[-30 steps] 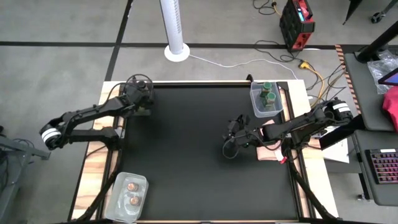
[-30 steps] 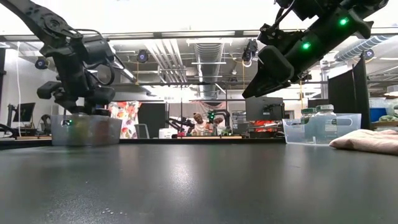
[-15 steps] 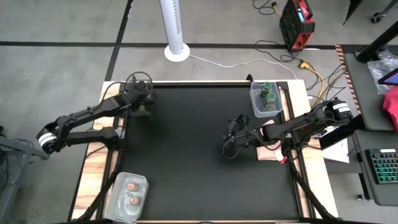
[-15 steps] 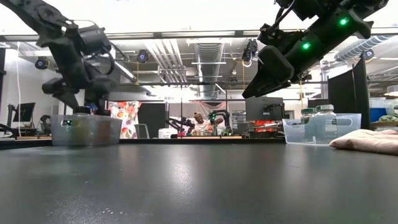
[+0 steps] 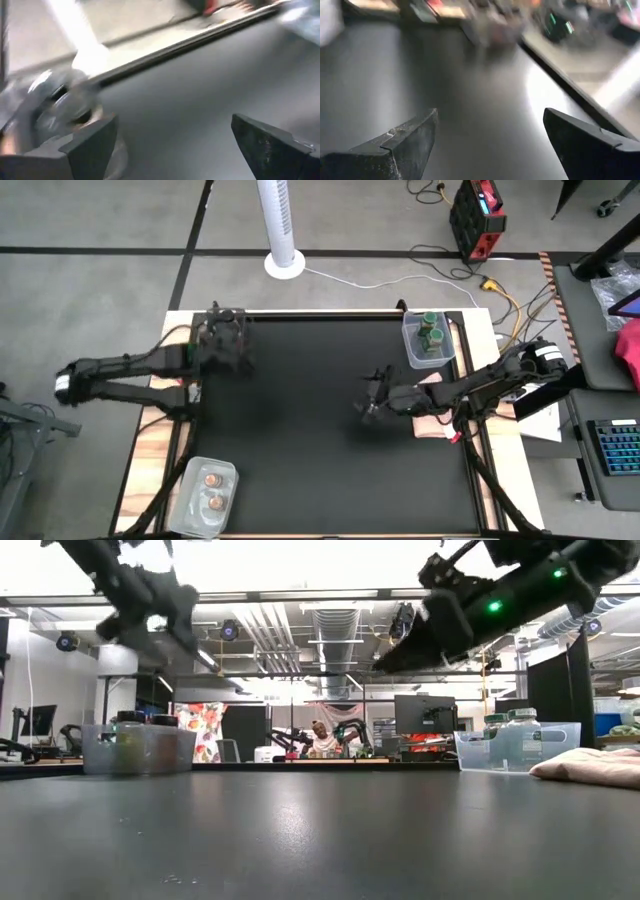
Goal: Sort spices by type
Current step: Return to Home Position
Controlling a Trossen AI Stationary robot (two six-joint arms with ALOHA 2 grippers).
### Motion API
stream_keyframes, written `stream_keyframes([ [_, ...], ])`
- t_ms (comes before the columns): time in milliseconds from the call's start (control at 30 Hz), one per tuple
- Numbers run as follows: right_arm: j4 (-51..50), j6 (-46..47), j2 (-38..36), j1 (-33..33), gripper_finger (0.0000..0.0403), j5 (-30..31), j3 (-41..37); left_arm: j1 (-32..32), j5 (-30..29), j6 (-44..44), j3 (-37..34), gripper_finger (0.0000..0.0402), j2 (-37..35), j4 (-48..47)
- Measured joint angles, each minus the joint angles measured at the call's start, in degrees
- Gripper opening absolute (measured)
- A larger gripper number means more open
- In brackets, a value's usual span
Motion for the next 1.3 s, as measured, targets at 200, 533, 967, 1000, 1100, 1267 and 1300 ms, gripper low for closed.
stream_keyframes([
  [200,18.9,-12.4,-1.7,-1.8,0.0354,-5.9,-6.5,-27.8,-18.3,23.0,-3.3,0.0371,0.1,21.3],
  [533,26.0,-17.3,-14.7,-7.3,0.0354,-17.3,-12.3,-25.0,12.0,56.2,-23.6,0.0371,-10.1,72.6],
  [967,28.4,-10.7,-28.2,-12.4,0.0354,-20.4,-25.2,-0.7,45.2,40.7,-27.3,0.0371,-36.4,45.5],
  [1000,30.0,-9.9,-28.8,-13.2,0.0354,-21.6,-26.5,-1.6,43.9,40.2,-27.4,0.0371,-39.1,43.5],
  [1100,34.2,-8.1,-30.2,-15.8,0.0354,-24.3,-29.4,-4.7,38.9,39.6,-27.9,0.0371,-46.1,37.7],
  [1267,34.0,-6.6,-32.7,-18.1,0.0354,-26.3,-32.1,-9.7,32.3,43.3,-30.8,0.0371,-50.8,35.2],
  [1300,34.0,-6.7,-33.0,-18.1,0.0354,-27.1,-32.1,-10.5,31.5,44.4,-31.8,0.0371,-50.4,34.1],
])
